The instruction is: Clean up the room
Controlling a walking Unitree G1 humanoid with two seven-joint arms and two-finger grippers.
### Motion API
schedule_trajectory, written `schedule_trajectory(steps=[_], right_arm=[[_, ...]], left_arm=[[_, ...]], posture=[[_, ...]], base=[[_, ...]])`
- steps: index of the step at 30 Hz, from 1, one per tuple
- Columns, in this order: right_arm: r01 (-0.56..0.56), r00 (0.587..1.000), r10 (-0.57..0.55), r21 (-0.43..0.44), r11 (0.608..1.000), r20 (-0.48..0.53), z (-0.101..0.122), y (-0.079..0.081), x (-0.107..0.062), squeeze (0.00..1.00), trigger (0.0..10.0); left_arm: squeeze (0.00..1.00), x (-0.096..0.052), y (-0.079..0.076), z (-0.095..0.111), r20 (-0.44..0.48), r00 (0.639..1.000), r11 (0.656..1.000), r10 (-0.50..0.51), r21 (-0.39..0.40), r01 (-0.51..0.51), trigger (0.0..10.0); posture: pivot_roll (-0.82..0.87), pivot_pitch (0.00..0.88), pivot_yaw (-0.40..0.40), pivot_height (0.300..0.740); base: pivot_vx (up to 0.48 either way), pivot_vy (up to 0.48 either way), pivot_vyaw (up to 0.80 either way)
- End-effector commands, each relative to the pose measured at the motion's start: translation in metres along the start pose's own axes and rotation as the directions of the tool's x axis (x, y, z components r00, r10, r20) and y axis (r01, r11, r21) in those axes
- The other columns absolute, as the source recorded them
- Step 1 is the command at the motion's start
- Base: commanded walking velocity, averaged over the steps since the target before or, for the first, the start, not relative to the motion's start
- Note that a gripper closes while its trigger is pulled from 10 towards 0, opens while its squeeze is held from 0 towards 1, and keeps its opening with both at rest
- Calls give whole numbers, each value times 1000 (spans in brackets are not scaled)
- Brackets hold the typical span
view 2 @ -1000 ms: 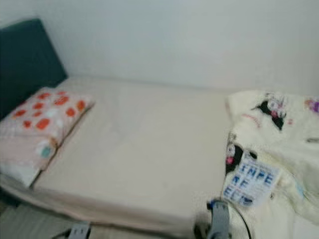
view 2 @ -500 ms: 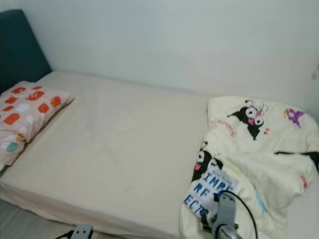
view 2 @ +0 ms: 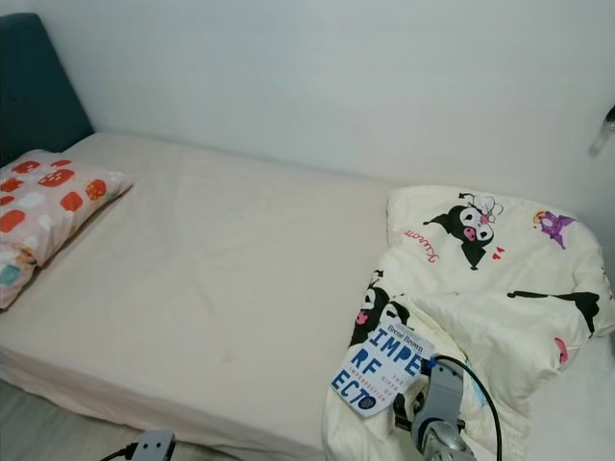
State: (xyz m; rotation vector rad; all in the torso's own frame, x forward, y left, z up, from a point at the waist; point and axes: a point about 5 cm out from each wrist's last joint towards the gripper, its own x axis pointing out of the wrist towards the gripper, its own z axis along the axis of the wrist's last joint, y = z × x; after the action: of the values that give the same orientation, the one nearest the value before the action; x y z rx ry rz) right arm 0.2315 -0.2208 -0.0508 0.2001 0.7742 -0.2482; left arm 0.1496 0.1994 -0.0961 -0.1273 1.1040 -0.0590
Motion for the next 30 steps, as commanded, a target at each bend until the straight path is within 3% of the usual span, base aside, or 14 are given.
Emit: schedule_trajectory(steps=[1, 10, 15, 19, 22, 23, 30], right_arm=[[12, 1000, -12, 33, 999, -16, -4, -4, -1, 0, 10000], [13, 1000, -12, 84, 996, -14, -5, -5, -1, 0, 10000], [19, 1000, -18, 117, 993, -9, -4, -7, -1, 0, 10000], [-7, 1000, 7, 230, 973, 2, -1, -5, 0, 0, 10000], [-15, 1000, 15, 249, 968, 2, -1, -4, 0, 0, 10000], [-46, 999, 52, 285, 958, -13, -2, 1, 0, 0, 10000], [-64, 997, 72, 290, 955, -18, -2, 4, 0, 0, 10000]], left_arm=[[0, -2, 3, -9, -35, 999, 1000, 11, -8, -11, 10000], [0, -2, 4, -8, -31, 999, 1000, 23, -7, -23, 10000], [0, -2, 4, -8, -37, 999, 999, 9, 32, -7, 10000], [0, -2, 4, -8, -34, 999, 1000, 13, -1, -13, 10000], [0, -2, 4, -8, -35, 999, 1000, 13, 8, -13, 10000], [0, -2, 5, -8, -33, 999, 1000, 14, 8, -14, 10000], [0, -2, 6, -8, -33, 999, 1000, 17, 12, -17, 10000]], posture=[[-97, 50, -41, 740], [-95, 57, -38, 740], [-93, 59, -37, 740], [-90, 60, -34, 740], [-90, 60, -34, 740], [-89, 61, -33, 735], [-87, 63, -29, 700]], base=[[0, 0, 0], [0, 0, 0], [0, -192, 0], [0, -120, 0], [0, 0, 0], [0, 0, 0], [0, 0, 0]])
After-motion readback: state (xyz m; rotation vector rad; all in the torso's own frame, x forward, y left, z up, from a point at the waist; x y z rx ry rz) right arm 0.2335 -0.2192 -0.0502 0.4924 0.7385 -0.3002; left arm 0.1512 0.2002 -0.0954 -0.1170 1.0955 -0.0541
